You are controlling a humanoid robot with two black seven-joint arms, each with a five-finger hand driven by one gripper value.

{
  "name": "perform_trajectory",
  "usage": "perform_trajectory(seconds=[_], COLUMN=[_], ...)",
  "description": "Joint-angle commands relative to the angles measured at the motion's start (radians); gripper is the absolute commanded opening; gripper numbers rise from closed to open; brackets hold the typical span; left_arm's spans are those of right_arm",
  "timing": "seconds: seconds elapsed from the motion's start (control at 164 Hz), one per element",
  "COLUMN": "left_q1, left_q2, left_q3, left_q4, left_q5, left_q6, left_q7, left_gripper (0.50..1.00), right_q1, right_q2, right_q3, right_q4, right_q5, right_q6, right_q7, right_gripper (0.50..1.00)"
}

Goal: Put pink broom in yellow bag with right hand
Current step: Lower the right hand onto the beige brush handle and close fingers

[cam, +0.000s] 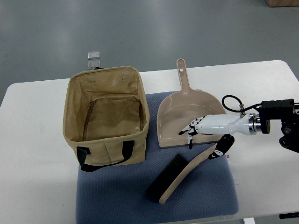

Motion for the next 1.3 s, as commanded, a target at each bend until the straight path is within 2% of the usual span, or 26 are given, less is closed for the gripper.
perform_trajectory(seconds=[0.0, 0.342, 0.618, 0.905, 1.15, 1.296], left_q1=[0.000, 0.000, 0.000, 0.000, 0.000, 0.000], left_q2=[0.000, 0.000, 0.000, 0.000, 0.000, 0.000], left_q3=[0.000, 0.000, 0.000, 0.000, 0.000, 0.000], left_q4=[0.001, 0.000, 0.000, 0.001, 0.000, 0.000], left_q5=[0.000, 0.000, 0.000, 0.000, 0.000, 0.000], left_q6=[0.000, 0.000, 0.000, 0.000, 0.000, 0.000], left_q7=[0.000, 0.000, 0.000, 0.000, 0.000, 0.000], left_gripper=[1.000, 1.000, 1.000, 1.000, 1.000, 1.000], right_q1=[-0.015, -0.027, -0.041, -0.042, -0.042, -0.042], right_q2=[0.006, 0.004, 0.007, 0.007, 0.007, 0.009], right_q3=[0.000, -0.001, -0.001, -0.001, -0.001, -0.001], right_q4=[0.000, -0.006, -0.006, -0.008, -0.013, -0.014], right_q5=[-0.028, -0.113, -0.116, -0.125, -0.125, -0.125], right_q6=[-0.011, -0.063, -0.064, -0.074, -0.077, -0.075], right_q7=[-0.002, -0.002, -0.002, -0.003, -0.003, -0.003], right_gripper=[0.928, 0.928, 0.926, 0.901, 0.842, 0.832])
